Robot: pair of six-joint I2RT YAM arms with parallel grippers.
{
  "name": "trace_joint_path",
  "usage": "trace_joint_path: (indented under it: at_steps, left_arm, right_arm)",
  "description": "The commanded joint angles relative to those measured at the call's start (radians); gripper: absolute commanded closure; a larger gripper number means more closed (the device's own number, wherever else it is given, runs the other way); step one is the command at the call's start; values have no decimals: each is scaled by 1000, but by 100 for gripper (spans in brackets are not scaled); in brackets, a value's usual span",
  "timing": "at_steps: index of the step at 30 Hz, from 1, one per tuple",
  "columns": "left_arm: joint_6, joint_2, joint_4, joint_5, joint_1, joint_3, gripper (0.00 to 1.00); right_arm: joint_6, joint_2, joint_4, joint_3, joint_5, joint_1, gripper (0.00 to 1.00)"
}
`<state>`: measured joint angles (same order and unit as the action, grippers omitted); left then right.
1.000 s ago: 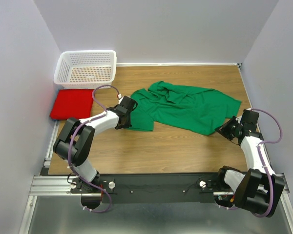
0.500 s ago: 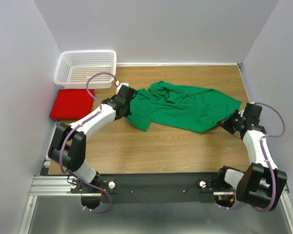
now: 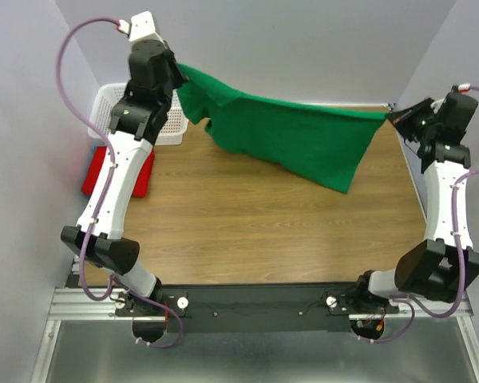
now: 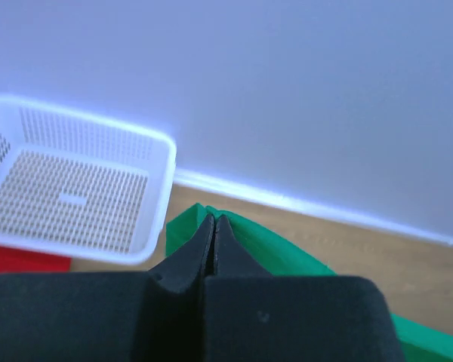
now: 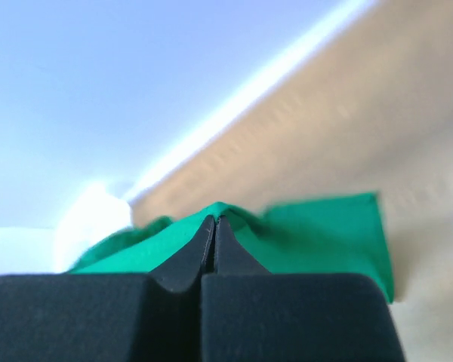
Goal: Fold and stack the t-shirts
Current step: Flatten the tshirt out
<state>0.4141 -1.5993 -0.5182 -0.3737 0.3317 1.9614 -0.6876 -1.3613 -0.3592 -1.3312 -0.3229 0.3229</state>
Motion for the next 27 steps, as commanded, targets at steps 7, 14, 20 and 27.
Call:
trace_joint_path:
  at_steps: [7, 14, 20, 27]
  left_arm:
    - [-142, 309, 203, -80, -23, 4, 100]
    - [-199, 640, 346, -61, -23, -153, 100]
    - [-254, 754, 342, -51, -23, -162, 100]
    - [-287, 719, 296, -44, -23, -159, 100]
  right_arm:
    - [137, 77, -7, -365, -1, 1, 99]
    - [267, 260, -47, -431, 97, -1, 99]
    - [358, 333, -124, -517, 251, -53, 99]
    - [438, 361, -132, -467, 308, -125, 99]
